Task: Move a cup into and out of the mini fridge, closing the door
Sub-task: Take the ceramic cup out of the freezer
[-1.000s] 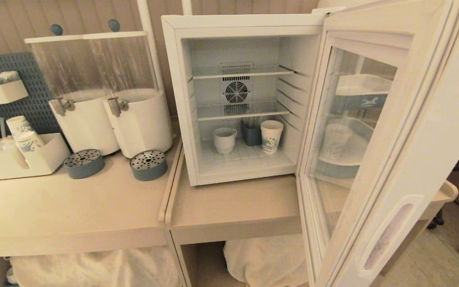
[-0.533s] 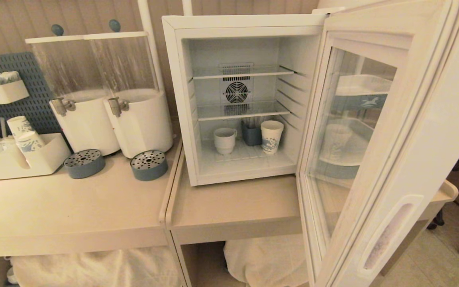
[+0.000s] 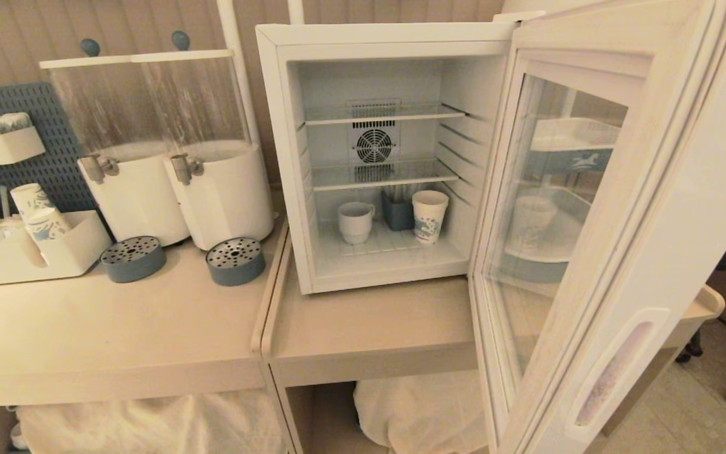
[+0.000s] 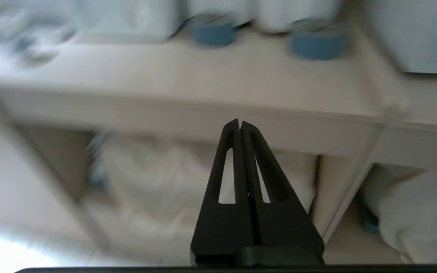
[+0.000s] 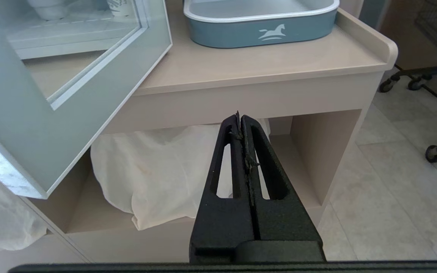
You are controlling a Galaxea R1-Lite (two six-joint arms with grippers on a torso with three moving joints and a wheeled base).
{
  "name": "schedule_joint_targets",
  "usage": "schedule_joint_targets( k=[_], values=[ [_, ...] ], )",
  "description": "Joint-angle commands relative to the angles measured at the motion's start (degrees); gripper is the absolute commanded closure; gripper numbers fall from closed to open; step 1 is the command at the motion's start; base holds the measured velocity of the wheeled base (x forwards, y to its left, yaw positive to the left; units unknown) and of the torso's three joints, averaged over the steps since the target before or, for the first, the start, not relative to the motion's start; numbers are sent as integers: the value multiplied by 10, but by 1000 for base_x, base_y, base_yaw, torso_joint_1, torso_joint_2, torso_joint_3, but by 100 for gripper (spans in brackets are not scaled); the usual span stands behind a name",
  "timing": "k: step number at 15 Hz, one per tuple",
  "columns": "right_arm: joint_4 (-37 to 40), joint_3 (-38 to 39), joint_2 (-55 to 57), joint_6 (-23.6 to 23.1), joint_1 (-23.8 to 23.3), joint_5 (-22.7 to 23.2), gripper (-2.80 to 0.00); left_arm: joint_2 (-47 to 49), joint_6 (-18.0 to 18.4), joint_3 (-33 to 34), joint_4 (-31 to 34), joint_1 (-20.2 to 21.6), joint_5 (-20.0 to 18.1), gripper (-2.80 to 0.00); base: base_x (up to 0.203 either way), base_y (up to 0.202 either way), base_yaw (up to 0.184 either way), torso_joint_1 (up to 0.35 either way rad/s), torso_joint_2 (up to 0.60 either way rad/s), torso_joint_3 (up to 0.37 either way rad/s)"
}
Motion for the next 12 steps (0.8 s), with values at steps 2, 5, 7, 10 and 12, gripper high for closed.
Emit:
schedule_joint_targets(
  k=[2, 5, 7, 10, 12],
  values=[
    [0, 0, 0, 0, -1, 0, 0, -1, 14, 37, -41, 0, -122, 0, 0, 0, 0, 0, 0, 0],
    [0, 0, 0, 0, 0, 0, 0, 6, 33, 36, 3, 0, -176, 0, 0, 0, 0, 0, 0, 0],
    [0, 0, 0, 0, 0, 0, 0, -2, 30, 36, 0, -1, -179, 0, 0, 0, 0, 0, 0, 0],
    [0, 0, 0, 0, 0, 0, 0, -2, 32, 39, -6, -1, -175, 0, 0, 0, 0, 0, 0, 0],
    [0, 0, 0, 1, 0, 0, 0, -2, 28, 39, -6, -1, -174, 0, -112, 0, 2, 2, 11, 4]
  ],
)
